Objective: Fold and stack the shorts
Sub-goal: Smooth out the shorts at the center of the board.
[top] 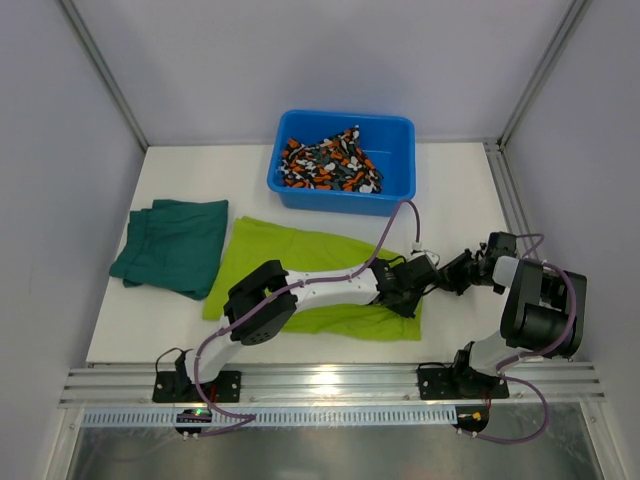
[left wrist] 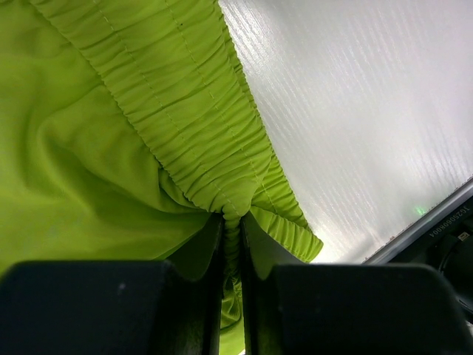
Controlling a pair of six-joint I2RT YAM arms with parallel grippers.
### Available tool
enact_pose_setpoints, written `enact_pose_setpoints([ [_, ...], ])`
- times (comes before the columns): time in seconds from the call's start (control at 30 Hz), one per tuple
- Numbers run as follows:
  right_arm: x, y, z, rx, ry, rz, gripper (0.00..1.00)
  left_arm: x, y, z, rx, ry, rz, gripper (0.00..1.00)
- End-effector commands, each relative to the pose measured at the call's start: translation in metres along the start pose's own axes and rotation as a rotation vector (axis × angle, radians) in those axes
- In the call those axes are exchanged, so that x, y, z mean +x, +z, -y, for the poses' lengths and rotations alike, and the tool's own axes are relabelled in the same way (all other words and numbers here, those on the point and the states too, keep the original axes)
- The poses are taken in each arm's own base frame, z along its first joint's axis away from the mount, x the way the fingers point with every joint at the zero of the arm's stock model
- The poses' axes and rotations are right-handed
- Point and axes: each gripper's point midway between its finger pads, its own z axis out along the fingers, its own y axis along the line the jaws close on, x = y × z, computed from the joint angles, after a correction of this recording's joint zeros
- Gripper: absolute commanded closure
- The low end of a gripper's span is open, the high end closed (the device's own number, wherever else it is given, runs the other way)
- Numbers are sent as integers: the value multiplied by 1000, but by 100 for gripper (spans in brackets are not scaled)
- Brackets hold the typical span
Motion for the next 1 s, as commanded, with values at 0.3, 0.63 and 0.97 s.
enact_pose_setpoints([
  [0.3,-28,5,-3,6,-39,107,96,-9,-24,19,101,5,16,81],
  [0.63,-49,5,-33,-25,-147,157,96,-14,-35,24,144,1,22,60],
  [0.97,-73,3,-56,16,-222,224,96,-42,-48,24,235,-40,29,76],
])
